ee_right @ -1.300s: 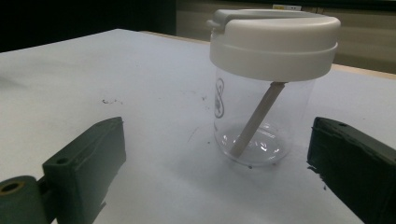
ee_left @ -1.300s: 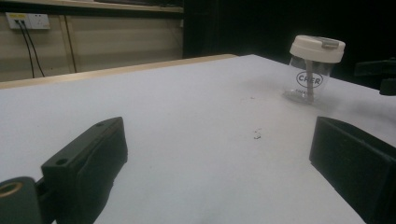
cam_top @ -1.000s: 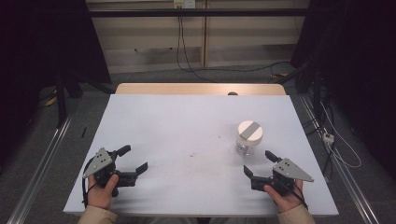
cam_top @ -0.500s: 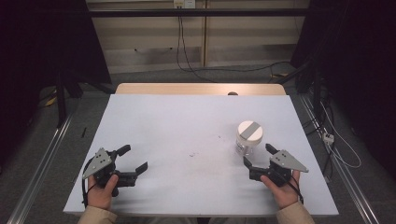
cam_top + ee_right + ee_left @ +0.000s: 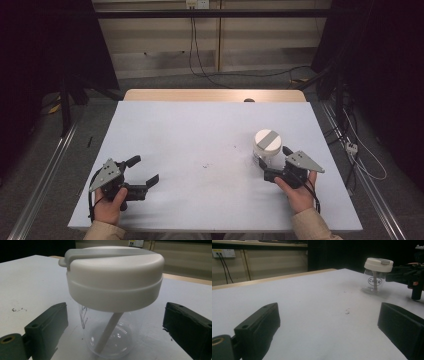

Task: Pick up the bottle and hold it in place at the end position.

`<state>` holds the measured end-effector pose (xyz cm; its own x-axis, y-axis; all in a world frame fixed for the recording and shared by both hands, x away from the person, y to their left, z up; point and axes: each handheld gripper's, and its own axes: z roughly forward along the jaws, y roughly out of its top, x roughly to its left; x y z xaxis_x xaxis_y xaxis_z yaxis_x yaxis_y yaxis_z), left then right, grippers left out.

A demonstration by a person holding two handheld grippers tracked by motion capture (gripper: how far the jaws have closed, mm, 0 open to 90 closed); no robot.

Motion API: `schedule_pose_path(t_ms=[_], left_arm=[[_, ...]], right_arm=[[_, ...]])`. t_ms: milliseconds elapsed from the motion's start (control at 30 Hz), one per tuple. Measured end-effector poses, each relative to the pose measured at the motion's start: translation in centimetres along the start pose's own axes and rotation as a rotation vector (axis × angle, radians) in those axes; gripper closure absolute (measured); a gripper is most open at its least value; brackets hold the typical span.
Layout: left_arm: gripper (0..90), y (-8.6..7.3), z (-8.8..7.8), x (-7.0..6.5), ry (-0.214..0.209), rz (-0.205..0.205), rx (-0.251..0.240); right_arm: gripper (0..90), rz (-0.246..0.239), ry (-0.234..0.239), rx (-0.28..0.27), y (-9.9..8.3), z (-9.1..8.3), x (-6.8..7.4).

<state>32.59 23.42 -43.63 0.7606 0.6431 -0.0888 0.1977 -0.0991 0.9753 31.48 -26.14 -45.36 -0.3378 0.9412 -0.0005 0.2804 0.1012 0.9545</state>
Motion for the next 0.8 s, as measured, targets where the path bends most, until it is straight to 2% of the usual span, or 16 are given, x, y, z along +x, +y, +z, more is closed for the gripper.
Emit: schedule_pose_path(t_ms=[200, 467, 633, 800], left_arm=[[3.9, 0.0, 0.1, 0.0, -0.006, 0.003, 0.000], [4.0, 0.0, 0.1, 0.0, -0.005, 0.006, 0.003], [4.0, 0.0, 0.2, 0.0, -0.009, 0.008, 0.005], [4.0, 0.0, 0.2, 0.0, -0.010, 0.009, 0.007]], right_arm=[[6.9, 0.022, 0.028, 0.027, 0.2, 1.1, -0.3], [8.9, 0.010, 0.025, 0.051, 0.5, 2.1, -0.2], [9.0, 0.026, 0.022, 0.061, 0.6, 2.8, -0.5], [10.3, 0.022, 0.027, 0.064, 0.7, 3.3, -0.4]])
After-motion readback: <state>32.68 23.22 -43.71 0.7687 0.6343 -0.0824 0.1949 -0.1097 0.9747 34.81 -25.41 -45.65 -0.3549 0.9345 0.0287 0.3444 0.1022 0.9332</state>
